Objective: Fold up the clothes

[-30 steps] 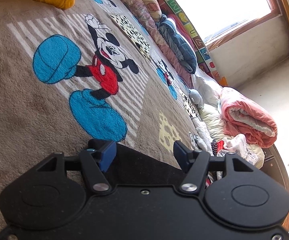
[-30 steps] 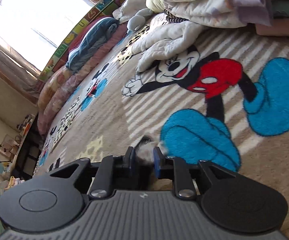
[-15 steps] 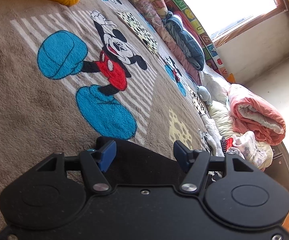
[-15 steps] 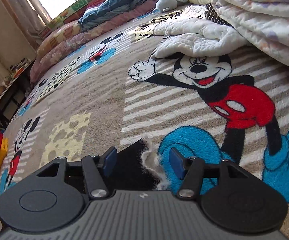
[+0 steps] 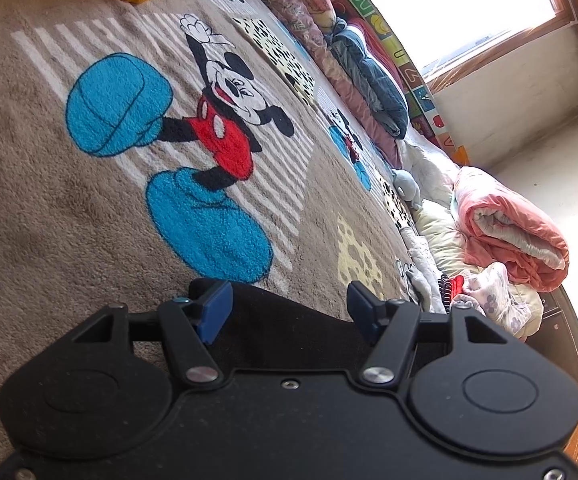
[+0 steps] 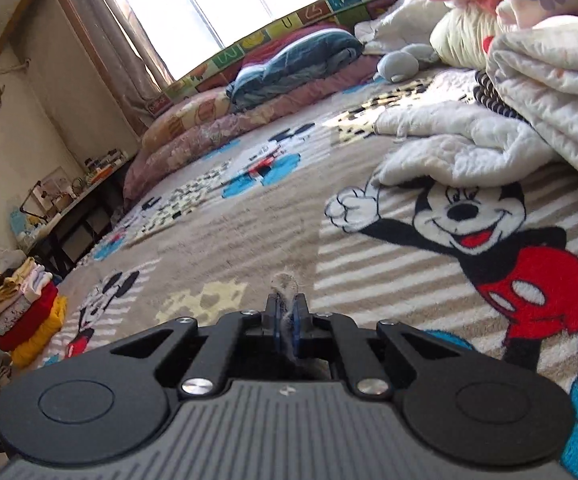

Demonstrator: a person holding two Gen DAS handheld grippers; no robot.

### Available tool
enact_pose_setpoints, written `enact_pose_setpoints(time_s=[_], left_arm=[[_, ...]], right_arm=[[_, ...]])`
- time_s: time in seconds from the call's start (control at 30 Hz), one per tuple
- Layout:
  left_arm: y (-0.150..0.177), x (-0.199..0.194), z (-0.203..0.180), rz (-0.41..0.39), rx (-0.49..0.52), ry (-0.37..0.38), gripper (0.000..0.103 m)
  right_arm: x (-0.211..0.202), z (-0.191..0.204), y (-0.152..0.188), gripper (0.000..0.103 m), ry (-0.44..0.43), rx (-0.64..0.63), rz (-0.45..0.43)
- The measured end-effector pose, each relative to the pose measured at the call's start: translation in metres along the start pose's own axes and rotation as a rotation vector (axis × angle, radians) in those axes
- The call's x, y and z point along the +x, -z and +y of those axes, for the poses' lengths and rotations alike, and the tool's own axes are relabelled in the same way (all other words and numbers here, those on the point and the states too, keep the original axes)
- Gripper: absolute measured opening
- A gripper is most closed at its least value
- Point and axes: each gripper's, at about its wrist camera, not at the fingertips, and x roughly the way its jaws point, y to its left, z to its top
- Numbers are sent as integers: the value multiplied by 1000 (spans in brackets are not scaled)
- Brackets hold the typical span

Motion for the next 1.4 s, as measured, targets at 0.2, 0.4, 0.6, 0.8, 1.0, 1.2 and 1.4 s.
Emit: enact_pose_setpoints(time_s=[0.2,0.4,0.6,0.8,1.0,1.2,1.4], left_arm=[[0,1,0,0,1,-2,63],[-1,2,2,-1,4,-2,63],[-5,1,5,-6,3,-3,63],[-13,-3,11,-33,10,-44,63],[-15,-7,13,-50,78,-156,66],[-8,4,9,-23,173,-235,66],[1,15,-3,-2,303,-262,47]], right_arm=[[-1,28,-34,8,-60,-92,-84],[21,48,-49,8,-83,-162,-74],[34,70,-69,8,-139,-210,-108],[49,57,-59,9,3,-274,-39],[96,21,-18,18,142,-210,208],[101,18,-7,53,159,-202,206],[106,10,-6,41,99,-183,223]])
